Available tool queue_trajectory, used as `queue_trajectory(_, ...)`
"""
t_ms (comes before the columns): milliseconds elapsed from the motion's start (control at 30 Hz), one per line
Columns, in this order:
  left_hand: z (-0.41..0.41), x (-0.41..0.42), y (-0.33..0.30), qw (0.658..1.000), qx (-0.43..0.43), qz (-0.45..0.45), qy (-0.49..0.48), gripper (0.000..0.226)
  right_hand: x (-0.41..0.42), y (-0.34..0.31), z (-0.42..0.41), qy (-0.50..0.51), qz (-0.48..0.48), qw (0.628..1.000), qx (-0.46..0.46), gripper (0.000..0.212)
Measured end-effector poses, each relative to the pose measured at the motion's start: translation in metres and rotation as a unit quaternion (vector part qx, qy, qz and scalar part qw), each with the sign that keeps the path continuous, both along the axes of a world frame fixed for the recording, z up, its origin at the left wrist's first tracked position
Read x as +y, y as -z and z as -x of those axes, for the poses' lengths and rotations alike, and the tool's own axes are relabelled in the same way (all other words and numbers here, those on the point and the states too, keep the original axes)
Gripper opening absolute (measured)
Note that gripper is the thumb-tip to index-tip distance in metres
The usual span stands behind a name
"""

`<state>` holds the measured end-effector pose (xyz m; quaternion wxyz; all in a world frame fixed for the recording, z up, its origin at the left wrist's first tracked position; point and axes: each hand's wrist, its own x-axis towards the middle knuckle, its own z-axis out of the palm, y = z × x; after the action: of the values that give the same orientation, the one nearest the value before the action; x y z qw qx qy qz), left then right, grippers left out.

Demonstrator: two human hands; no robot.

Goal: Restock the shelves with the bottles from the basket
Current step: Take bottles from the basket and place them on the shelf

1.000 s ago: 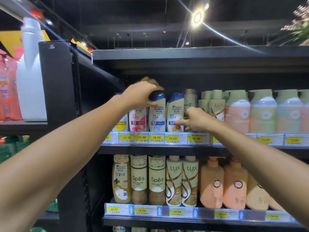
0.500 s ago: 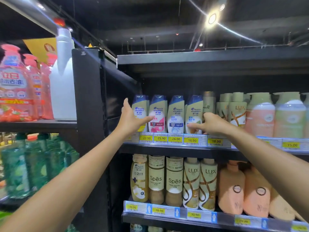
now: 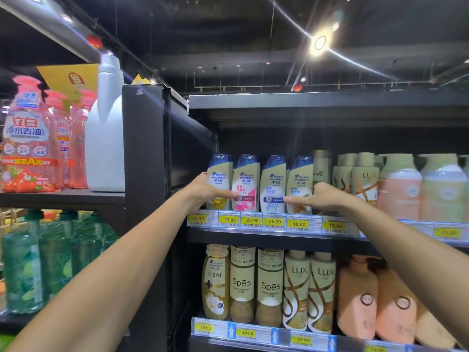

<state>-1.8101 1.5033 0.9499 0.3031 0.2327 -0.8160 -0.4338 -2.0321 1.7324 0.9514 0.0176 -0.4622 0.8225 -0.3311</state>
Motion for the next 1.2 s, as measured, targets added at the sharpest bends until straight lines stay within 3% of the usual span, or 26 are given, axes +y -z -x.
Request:
queue_trajectory(100, 0.002, 0.003, -0.001, 1.000, 0.003, -0.002, 0.001, 0.052, -0.003, 0.000, 0.000, 0.007, -0.002, 1.000, 0.004, 0.071)
queue_trajectory(267, 0.005, 0.004, 0.000, 1.000, 0.000, 0.007, 0.000, 0.059, -0.007, 0.002, 0.003, -0.005, -0.005, 1.000, 0.005, 0.073)
queue_trajectory(400, 0.006, 0.001, 0.002, 1.000, 0.003, 0.011, -0.011, 0.093, -0.006, 0.003, 0.001, -0.007, 0.006, 1.000, 0.003, 0.071)
queue_trajectory(500, 0.010, -0.008, 0.004, 1.000, 0.000, 0.023, -0.019, 0.112, -0.010, 0.004, 0.002, -0.006, 0.016, 1.000, 0.001, 0.087)
queue_trajectory(700, 0.008, -0.010, 0.001, 0.997, -0.031, 0.069, -0.022, 0.090, -0.008, 0.005, 0.001, -0.010, 0.017, 1.000, 0.011, 0.084)
queue_trajectory(867, 0.010, -0.010, 0.005, 0.998, -0.011, 0.058, -0.033, 0.114, -0.012, 0.007, -0.010, 0.026, 0.043, 0.999, 0.017, 0.068)
queue_trajectory(1200, 0.010, -0.004, 0.007, 0.995, -0.016, 0.076, -0.062, 0.119, -0.012, 0.009, -0.011, 0.034, 0.068, 0.997, -0.001, 0.063)
